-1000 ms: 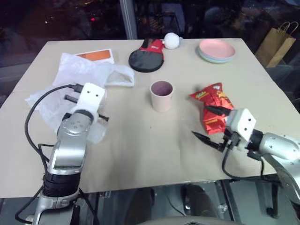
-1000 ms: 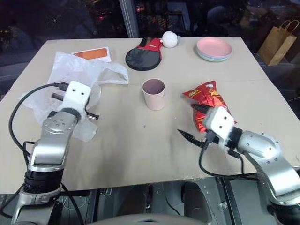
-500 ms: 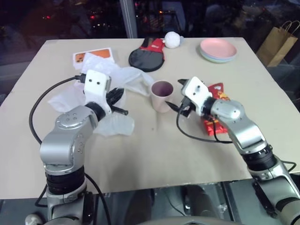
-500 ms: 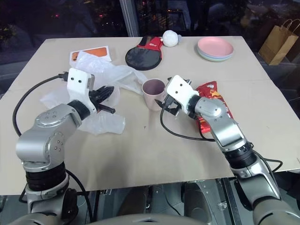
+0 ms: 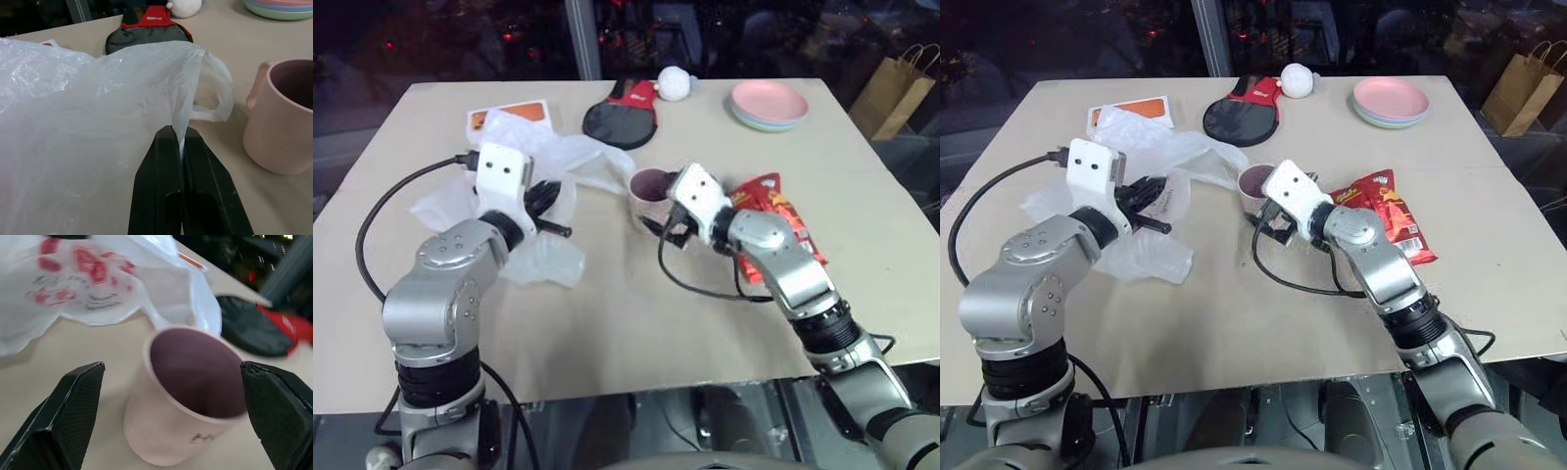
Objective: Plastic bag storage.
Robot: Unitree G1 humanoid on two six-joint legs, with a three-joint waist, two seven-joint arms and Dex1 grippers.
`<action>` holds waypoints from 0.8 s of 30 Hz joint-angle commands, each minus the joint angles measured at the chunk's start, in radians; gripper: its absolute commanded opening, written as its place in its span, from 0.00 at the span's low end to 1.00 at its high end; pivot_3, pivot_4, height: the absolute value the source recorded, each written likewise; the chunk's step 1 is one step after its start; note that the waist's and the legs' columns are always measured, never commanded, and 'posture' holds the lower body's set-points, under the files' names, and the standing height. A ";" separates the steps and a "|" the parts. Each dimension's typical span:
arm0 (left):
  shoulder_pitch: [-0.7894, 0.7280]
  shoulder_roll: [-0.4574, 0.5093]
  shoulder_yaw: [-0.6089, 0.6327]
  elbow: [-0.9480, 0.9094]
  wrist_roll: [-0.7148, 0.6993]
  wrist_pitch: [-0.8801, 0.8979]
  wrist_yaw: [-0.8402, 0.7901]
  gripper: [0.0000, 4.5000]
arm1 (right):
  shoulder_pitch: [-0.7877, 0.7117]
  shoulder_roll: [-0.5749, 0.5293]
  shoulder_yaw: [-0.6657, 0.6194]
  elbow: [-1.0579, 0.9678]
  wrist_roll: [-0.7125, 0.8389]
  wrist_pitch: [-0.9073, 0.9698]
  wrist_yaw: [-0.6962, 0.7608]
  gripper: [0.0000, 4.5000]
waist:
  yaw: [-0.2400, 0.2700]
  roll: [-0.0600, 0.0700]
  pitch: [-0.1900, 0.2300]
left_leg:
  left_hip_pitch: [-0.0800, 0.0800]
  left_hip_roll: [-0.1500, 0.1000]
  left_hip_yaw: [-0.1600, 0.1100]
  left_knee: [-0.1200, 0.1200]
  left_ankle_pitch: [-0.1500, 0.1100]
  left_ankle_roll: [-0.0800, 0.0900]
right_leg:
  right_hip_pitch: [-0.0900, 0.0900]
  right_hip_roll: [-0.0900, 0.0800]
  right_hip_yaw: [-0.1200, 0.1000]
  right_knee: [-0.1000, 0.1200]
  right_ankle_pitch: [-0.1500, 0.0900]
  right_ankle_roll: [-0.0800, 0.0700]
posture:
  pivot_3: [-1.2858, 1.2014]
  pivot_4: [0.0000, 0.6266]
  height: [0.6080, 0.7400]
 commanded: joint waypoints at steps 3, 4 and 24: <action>-0.001 0.040 0.009 -0.039 -0.015 -0.037 -0.015 0.01 | -0.104 -0.042 0.064 0.106 -0.106 -0.109 0.078 1.00 | -0.006 0.000 0.000 | 0.000 0.000 0.000 0.000 0.000 0.000 | 0.000 0.000 0.000 0.000 0.000 0.000 | 0.52 0.24 1.00; 0.001 0.048 0.008 -0.037 -0.016 -0.041 -0.019 0.01 | -0.126 -0.053 0.080 0.135 -0.123 -0.128 0.106 1.00 | -0.011 0.000 0.000 | 0.000 0.000 0.000 0.000 0.000 0.000 | 0.000 0.000 0.000 0.000 0.000 0.000 | 0.52 0.24 1.00; -0.020 0.063 0.010 -0.002 -0.085 -0.055 -0.040 0.00 | -0.226 -0.155 0.075 0.214 -0.211 -0.369 0.360 0.01 | -0.018 0.001 0.001 | 0.000 0.000 -0.001 -0.001 0.000 0.000 | 0.000 0.000 0.000 -0.001 0.000 0.000 | 0.52 0.24 1.00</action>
